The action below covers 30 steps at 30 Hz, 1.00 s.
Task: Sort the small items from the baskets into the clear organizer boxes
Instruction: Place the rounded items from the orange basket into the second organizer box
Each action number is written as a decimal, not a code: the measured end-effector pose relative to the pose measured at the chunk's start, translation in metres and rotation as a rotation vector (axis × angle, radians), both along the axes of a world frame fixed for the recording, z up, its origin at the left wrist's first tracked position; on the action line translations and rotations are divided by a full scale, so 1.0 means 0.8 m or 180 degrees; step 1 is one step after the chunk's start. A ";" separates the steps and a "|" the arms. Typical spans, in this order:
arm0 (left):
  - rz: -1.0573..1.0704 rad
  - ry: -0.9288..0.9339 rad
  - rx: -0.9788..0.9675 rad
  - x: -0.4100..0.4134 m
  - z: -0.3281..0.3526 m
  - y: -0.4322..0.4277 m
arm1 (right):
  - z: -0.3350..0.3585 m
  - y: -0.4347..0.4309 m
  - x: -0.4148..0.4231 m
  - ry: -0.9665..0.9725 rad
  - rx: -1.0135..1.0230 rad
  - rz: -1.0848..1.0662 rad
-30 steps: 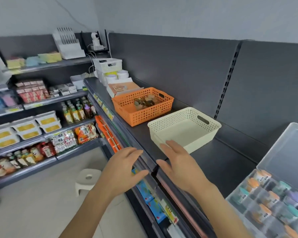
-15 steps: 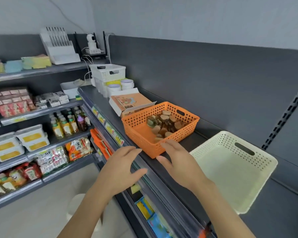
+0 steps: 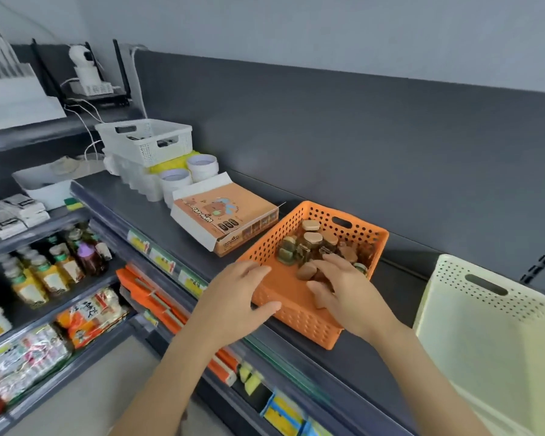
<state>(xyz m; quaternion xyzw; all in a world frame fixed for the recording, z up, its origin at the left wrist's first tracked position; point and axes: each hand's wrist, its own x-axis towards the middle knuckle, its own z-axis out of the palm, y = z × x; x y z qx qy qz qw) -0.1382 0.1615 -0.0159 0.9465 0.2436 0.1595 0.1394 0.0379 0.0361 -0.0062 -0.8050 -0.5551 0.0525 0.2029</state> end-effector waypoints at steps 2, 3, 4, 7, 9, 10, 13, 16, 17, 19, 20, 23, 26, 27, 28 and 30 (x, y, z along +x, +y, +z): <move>-0.0062 -0.0004 0.0002 0.013 -0.002 0.018 | -0.001 0.011 0.008 -0.0100 -0.0078 -0.0149; -0.0076 -0.0008 -0.0003 0.020 -0.002 0.026 | -0.002 0.017 0.014 -0.0112 -0.0101 -0.0207; -0.0087 -0.0009 -0.0010 0.026 -0.002 0.033 | -0.004 0.022 0.019 -0.0100 -0.0098 -0.0245; -0.0126 0.0036 0.0006 0.046 -0.002 0.051 | -0.003 0.037 0.036 -0.0085 -0.0049 -0.0339; -0.0186 0.0068 0.0025 0.063 -0.001 0.063 | -0.002 0.045 0.046 -0.0121 0.0037 -0.0337; -0.0229 0.0085 0.0047 0.072 0.000 0.069 | -0.002 0.048 0.051 -0.0124 0.0068 -0.0336; -0.0332 0.0124 0.0054 0.097 -0.001 0.082 | -0.006 0.056 0.064 -0.0073 0.0077 -0.0392; -0.0433 0.0159 0.0041 0.121 -0.008 0.095 | -0.012 0.062 0.075 -0.0064 0.0029 -0.0461; -0.0468 0.0204 0.0045 0.129 -0.010 0.099 | -0.013 0.063 0.076 -0.0054 0.0007 -0.0471; -0.0545 0.0283 0.0077 0.141 -0.012 0.107 | -0.014 0.064 0.076 -0.0010 -0.0006 -0.0480; -0.0587 0.0309 0.0097 0.148 -0.012 0.111 | -0.013 0.064 0.076 0.0006 -0.0003 -0.0481; -0.0721 0.0411 0.0157 0.163 -0.014 0.124 | -0.016 0.066 0.076 0.0042 -0.0042 -0.0560; -0.0896 0.0523 0.0267 0.178 -0.015 0.133 | -0.022 0.069 0.077 0.0102 -0.0074 -0.0788; -0.0963 0.0561 0.0282 0.184 -0.015 0.136 | -0.023 0.070 0.077 0.0115 -0.0066 -0.0855; -0.1027 0.0618 0.0310 0.189 -0.015 0.137 | -0.024 0.071 0.075 0.0125 -0.0057 -0.0909; -0.1111 0.0802 0.0553 0.200 -0.014 0.137 | -0.026 0.074 0.073 0.0155 -0.0047 -0.0991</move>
